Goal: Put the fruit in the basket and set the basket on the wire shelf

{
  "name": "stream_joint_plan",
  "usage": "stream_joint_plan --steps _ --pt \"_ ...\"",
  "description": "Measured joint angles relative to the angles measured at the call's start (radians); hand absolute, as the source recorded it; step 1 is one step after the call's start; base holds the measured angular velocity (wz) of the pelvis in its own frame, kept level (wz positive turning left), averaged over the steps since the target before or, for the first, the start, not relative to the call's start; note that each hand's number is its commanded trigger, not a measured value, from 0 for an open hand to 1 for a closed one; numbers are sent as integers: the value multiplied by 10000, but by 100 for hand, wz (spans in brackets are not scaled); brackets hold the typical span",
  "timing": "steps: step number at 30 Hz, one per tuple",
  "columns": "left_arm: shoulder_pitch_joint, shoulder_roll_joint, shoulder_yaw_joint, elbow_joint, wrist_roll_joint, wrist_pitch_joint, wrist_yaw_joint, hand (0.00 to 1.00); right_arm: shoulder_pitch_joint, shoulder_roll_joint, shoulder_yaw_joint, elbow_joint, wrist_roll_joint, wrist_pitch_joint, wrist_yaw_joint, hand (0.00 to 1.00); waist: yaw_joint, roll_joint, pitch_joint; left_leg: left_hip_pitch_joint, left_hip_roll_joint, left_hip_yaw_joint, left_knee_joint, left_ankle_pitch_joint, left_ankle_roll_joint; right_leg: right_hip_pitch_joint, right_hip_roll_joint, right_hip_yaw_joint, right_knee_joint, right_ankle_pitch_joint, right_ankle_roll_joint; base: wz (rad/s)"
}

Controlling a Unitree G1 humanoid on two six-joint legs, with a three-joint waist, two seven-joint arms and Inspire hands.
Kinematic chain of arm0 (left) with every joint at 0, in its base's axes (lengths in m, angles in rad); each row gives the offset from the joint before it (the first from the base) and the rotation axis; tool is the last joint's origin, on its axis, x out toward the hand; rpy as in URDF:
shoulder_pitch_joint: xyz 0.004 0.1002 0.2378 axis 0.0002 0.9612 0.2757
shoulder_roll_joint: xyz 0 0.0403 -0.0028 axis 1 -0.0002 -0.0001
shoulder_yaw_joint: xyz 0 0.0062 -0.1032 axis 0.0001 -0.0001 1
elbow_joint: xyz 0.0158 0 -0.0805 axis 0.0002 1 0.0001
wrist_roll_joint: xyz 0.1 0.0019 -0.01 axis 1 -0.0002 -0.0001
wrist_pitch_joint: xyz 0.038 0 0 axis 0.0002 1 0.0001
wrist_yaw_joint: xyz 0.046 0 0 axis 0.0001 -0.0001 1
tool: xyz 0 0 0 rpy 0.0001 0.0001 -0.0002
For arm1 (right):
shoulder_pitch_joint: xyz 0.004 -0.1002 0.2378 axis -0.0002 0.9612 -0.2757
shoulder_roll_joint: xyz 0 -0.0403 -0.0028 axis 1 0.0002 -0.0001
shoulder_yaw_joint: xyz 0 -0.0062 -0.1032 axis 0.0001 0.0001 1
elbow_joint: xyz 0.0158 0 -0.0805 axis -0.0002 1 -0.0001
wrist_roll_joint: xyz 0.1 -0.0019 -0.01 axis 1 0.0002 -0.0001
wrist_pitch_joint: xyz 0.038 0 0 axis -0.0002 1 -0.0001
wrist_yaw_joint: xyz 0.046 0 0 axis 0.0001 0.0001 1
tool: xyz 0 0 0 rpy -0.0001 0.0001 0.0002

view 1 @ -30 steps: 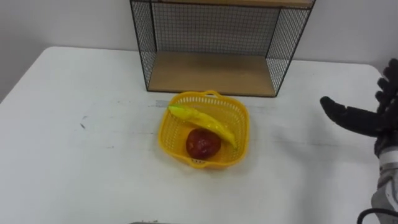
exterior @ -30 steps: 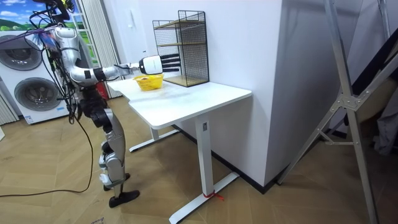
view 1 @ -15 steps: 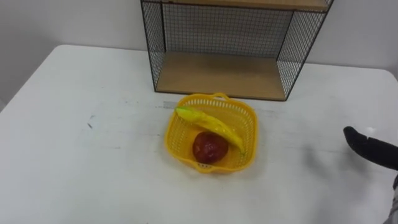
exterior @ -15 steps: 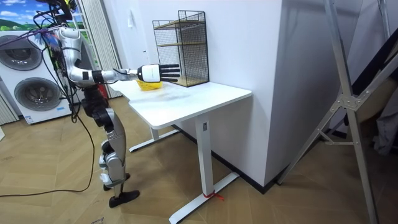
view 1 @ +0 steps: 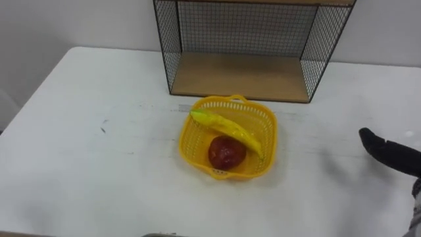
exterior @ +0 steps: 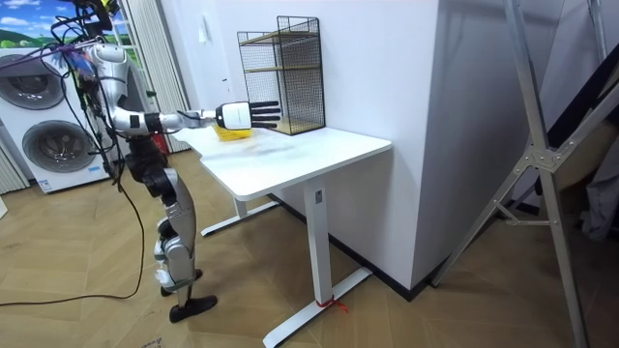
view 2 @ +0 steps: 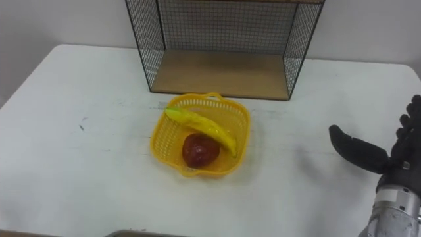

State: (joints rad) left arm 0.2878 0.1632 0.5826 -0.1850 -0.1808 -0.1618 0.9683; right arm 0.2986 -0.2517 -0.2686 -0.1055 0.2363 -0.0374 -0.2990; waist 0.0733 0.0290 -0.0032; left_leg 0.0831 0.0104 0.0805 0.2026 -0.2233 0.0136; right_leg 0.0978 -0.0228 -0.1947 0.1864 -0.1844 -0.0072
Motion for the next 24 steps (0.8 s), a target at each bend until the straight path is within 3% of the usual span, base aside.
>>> stream_joint_plan --steps 4,6,9,16,18,24 --pt "-131 15 -330 -330 -57 -120 -867 0 -16 81 -3 145 67 -243 296 0 -157 -52 48 35 3 -21 2 0 0 44 5 6 -12 0 0 2" --pt "-170 31 -803 -438 -301 -254 -1542 0 -20 163 4 191 351 -399 480 0 -176 -112 159 0 -3 -5 -3 -8 7 51 4 25 -11 0 0 -3" --pt "-480 59 -1371 -443 -825 -297 -2283 0 -35 234 144 245 294 -400 699 0 -309 -214 209 -52 -21 -4 10 -10 11 20 1 47 -36 0 0 0" --pt "-872 91 -2712 -443 -1409 -341 -4127 0 -63 342 640 285 393 -406 1446 0 -442 -272 145 -9 2 262 -40 -5 15 -170 28 338 -3 1 0 -14" --pt "-887 83 -3388 -441 -1441 -340 -4909 0 -66 523 836 284 418 -406 1773 0 -507 -318 116 -14 8 269 -40 -5 15 -209 40 489 -3 2 0 -12" --pt "-920 47 -4155 -376 -2757 -187 -6811 0 -286 991 1032 280 1344 -404 2304 0 -711 -314 102 41 31 363 -103 -5 13 -248 67 656 -6 3 -2 -8"
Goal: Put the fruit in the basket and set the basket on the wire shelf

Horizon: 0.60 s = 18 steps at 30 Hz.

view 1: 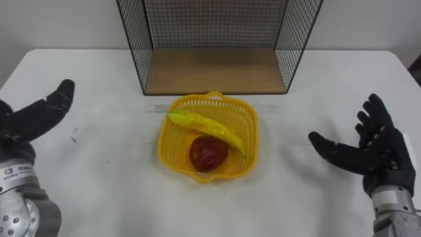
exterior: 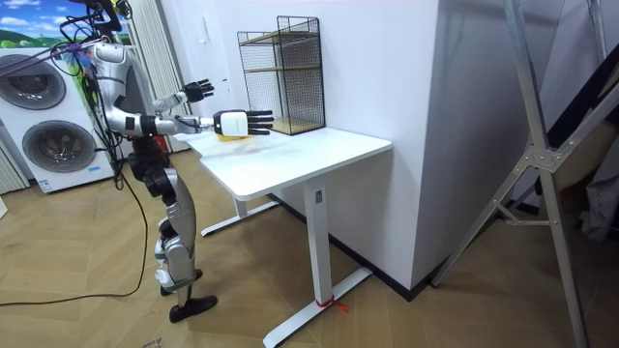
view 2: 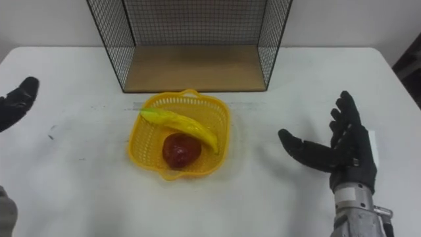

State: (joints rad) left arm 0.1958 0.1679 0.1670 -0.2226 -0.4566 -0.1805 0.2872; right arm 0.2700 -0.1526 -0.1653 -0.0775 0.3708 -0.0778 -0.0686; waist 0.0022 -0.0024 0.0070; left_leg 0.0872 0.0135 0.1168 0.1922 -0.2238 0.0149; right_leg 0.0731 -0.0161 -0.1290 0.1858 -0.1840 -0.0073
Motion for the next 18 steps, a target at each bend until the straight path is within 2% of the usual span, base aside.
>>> stream_joint_plan --steps 5,6,9,11,18 --pt "-19 -46 -274 938 -373 430 -937 0 -217 59 260 81 234 23 432 0 -43 42 26 274 82 201 -95 0 -2 152 26 135 -1 0 0 -11" --pt "-27 -113 -290 1095 -442 602 -1106 0 -246 118 289 169 234 50 602 0 -84 33 32 254 79 204 -98 0 -2 134 26 134 7 1 0 0" --pt "-31 -406 -326 1477 -542 765 -1296 0 -265 347 396 351 249 136 777 0 -168 24 31 268 80 292 -97 0 -2 128 28 142 29 1 0 -1" --pt "-31 -513 -331 1484 -646 905 -1372 0 -271 364 545 409 256 147 879 0 -171 11 38 253 88 359 -94 -1 -2 93 37 149 42 14 -7 -7" --pt "-32 -675 -795 1484 -683 1028 -1655 0 -390 439 828 414 328 148 1160 0 -246 -26 15 254 88 381 -96 -1 -2 82 47 166 64 25 -11 -1"
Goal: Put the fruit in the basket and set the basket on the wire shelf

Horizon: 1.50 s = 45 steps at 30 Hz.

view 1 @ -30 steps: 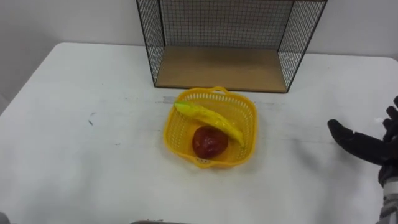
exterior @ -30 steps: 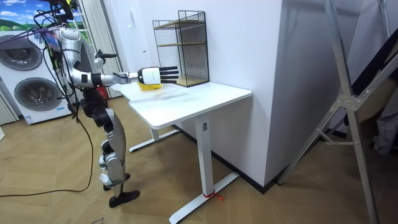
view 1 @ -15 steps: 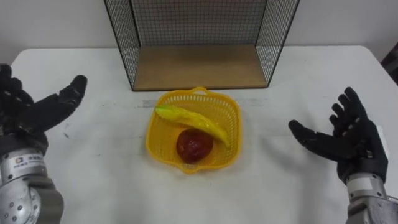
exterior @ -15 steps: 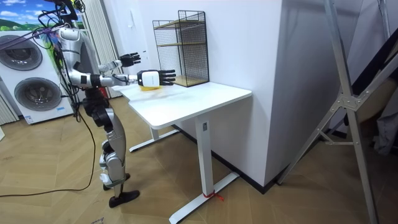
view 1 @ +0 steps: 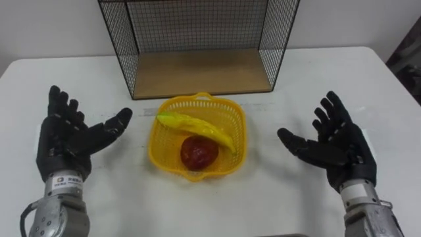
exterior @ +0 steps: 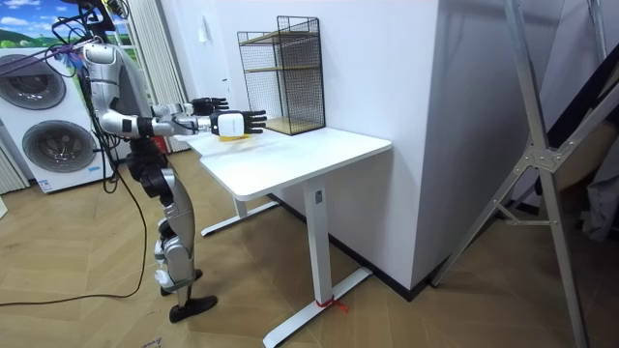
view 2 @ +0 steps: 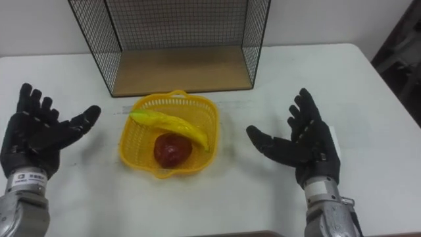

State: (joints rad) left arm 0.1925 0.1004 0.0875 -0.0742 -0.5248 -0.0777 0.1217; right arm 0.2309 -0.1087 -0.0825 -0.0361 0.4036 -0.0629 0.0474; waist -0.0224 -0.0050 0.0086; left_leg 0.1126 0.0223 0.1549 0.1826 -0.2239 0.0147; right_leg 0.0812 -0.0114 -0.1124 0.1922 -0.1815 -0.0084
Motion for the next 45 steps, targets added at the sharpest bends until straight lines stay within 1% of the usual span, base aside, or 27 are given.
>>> stream_joint_plan --steps 4,7,9,13,18,23,27,32,34,36,38,43,45 --pt "0 1 -320 80 -376 29 -30 0 -108 0 207 3 641 0 -7 0 -6 -47 -11 2 -2 14 3 0 -1 -2 -3 10 -3 0 0 -1" --pt "-8 19 -589 589 -497 29 -78 0 -372 -1 341 561 906 -14 93 0 9 -121 -32 30 13 59 6 1 -1 11 1 60 -7 2 -3 -3" --pt "-4 8 -745 952 -492 64 -98 0 -417 2 427 869 1010 -7 183 0 11 -181 -2 12 15 60 8 1 -1 -12 0 66 -7 7 -5 0" --pt "-5 6 -782 1089 -466 75 -184 0 -442 4 460 938 1011 -3 294 0 9 -185 0 9 16 57 15 0 -1 -13 -7 53 -18 13 1 0" --pt "-4 -9 -842 1162 -418 152 -296 0 -497 8 503 942 1010 -3 572 0 23 -144 13 7 15 63 45 0 -1 -11 -4 45 -19 18 -2 0" --pt "-4 -47 -1128 1459 -300 259 -575 0 -497 21 798 1003 948 -3 863 0 18 22 -13 11 10 72 47 0 -1 -10 7 28 -16 30 -11 0" --pt "-8 -71 -1316 1476 -275 257 -586 0 -499 35 1186 1026 878 -1 1008 0 16 83 -32 -57 7 71 51 -1 -2 -135 21 2 87 34 -20 0" --pt "-9 -60 -1429 1551 -232 180 -604 0 -502 36 1417 1033 765 -1 1231 0 18 70 -28 -114 7 68 132 0 -2 -144 -5 -19 127 34 -20 0" --pt "-9 2 -1511 1630 -230 45 -634 0 -502 32 1441 1154 764 -2 1348 0 26 16 -16 -114 -3 69 133 0 -2 -143 -6 -29 127 34 -19 0" --pt "-26 59 -1590 1635 -208 -4 -658 0 -503 25 1611 1397 767 -2 1383 0 50 -75 -23 -140 2 69 142 -1 -2 -165 4 -19 121 36 -22 0" --pt "-38 110 -1617 1635 -154 -8 -688 0 -502 24 1793 1502 765 2 1385 0 51 -104 -11 -147 0 70 138 -2 -2 -171 4 -13 111 36 -23 0" --pt "-45 178 -1702 1634 -136 -64 -897 0 -513 23 1985 1522 771 4 1437 0 163 -97 -18 -236 -8 69 141 -6 4 -261 -2 -7 113 36 -22 0" --pt "-53 178 -1806 1632 -144 -137 -959 0 -513 23 2020 1527 785 4 1460 0 275 -71 -22 -300 -3 64 163 -5 4 -302 -2 -11 115 36 -23 0"
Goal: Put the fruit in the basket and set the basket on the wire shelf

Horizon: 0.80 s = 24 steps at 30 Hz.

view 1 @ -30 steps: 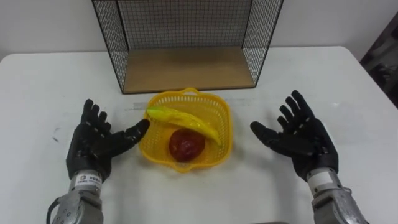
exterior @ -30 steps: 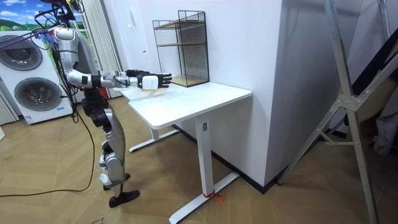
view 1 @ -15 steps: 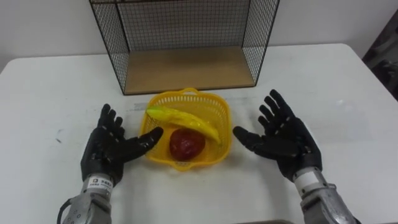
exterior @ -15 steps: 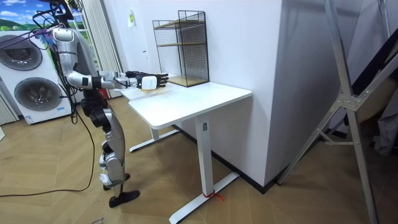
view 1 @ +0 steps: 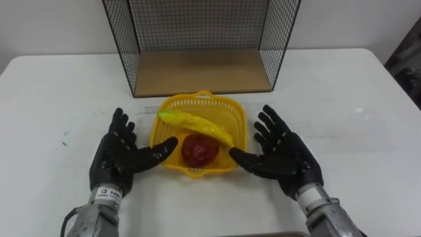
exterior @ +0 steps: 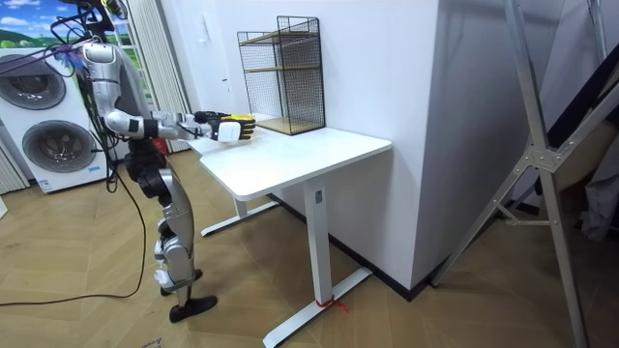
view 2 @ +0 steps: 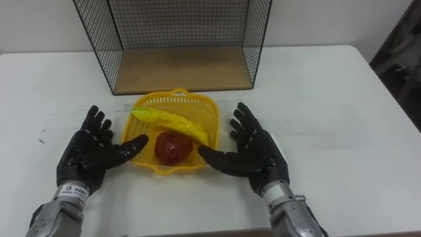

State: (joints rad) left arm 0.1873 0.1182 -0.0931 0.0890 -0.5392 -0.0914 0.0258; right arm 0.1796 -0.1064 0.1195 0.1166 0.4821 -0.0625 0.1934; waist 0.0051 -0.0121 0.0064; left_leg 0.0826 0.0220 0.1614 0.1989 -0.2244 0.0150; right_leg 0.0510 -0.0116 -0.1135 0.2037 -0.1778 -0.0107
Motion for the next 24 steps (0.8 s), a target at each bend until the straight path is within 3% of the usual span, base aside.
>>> stream_joint_plan --steps 24 --pt "9 74 -989 -97 9 -55 -457 0 -11 -6 595 6 -173 -2 190 0 -19 -3 18 -46 11 -94 -3 -7 11 3 -24 -144 14 5 9 1"
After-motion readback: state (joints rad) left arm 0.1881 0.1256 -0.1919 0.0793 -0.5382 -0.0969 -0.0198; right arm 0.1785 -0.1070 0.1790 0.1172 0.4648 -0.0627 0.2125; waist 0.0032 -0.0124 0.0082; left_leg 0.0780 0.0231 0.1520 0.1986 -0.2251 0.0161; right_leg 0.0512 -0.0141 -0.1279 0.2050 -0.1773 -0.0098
